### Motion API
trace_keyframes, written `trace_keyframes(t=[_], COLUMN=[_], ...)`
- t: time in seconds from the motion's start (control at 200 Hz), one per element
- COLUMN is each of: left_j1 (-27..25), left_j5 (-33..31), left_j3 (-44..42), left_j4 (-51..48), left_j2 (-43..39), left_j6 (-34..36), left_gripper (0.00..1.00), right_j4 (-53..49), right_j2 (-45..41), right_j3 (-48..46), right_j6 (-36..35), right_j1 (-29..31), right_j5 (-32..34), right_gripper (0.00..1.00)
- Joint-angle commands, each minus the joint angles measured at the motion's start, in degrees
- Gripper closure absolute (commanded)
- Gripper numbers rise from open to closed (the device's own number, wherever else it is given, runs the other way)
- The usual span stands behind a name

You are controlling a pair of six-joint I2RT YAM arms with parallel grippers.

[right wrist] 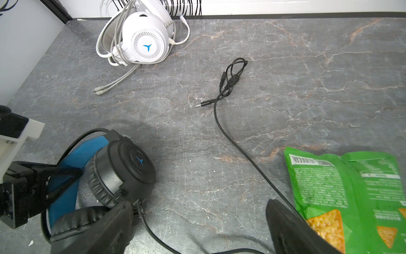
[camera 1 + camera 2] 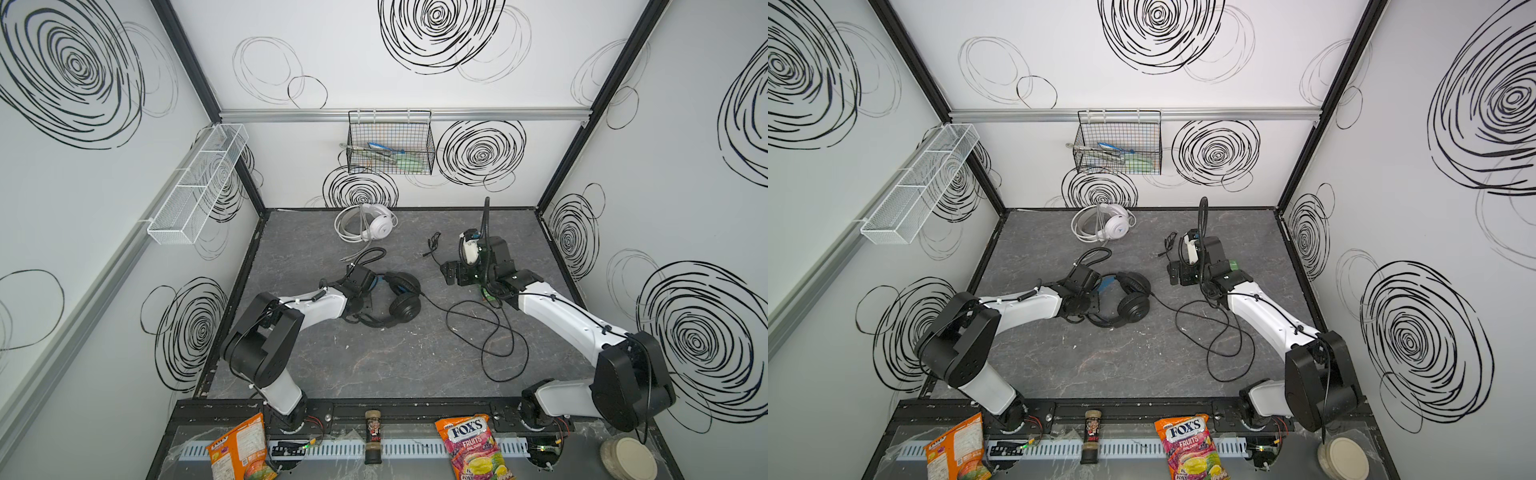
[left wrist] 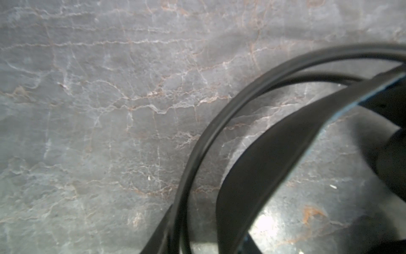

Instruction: Wrap the headphones

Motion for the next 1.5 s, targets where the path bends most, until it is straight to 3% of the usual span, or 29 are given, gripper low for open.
trace_keyframes(t=[0.0,0.13,0.34,0.49,0.62,0.635,0.725,0.826,0.956,1.031,1.356,1.496], left_j1=[-0.07,0.54,1.33,2.16,3.53,3.78,5.24,7.15,8.10,8.07,8.05,8.11], left_j5=[-0.95,-1.34,-1.80,-1.81,-1.63,-1.56,-1.62,-0.78,-0.88,-0.58,-0.02,0.81], left_j3=[1.37,1.78,3.88,5.34,8.02,8.39,10.95,14.20,19.12,21.44,30.89,37.21], left_j4=[0.19,-0.23,-2.09,-3.73,-7.21,-7.73,-10.43,-12.87,-16.30,-17.71,-24.92,-27.59], left_j2=[-1.49,-3.00,-5.38,-8.07,-12.43,-13.00,-16.67,-19.82,-22.69,-24.25,-30.96,-30.78], left_j6=[0.94,1.92,3.50,4.28,5.58,5.71,6.62,7.13,7.48,6.92,4.83,5.09], left_gripper=[0.69,0.76,0.79,0.89,0.96,1.00,1.00,1.00,1.00,1.00,1.00,1.00], right_j4=[0.61,0.25,-0.91,-1.67,-2.44,-2.53,-2.36,-1.48,7.57,10.66,14.27,13.56], right_j2=[-0.75,-1.13,-2.62,-4.14,-6.98,-7.50,-10.94,-15.55,-24.10,-27.16,-25.64,-22.10], right_j3=[2.00,2.32,2.46,2.56,1.26,1.03,-0.80,-2.47,-9.33,-12.14,-12.19,-9.52], right_j6=[0.15,0.30,0.44,-0.07,-1.94,-2.06,-3.40,-4.49,-6.72,-5.99,-8.34,-11.21], right_j1=[0.06,0.05,0.07,-0.52,-3.48,-3.92,-5.71,-5.78,-5.74,-5.40,-3.63,1.00], right_j5=[0.03,-0.29,-0.19,0.25,-1.47,-1.71,-3.17,-7.14,-19.05,-22.65,-31.52,-32.15], right_gripper=[0.01,0.01,0.01,0.02,0.03,0.03,0.03,0.03,0.03,0.03,0.02,0.01])
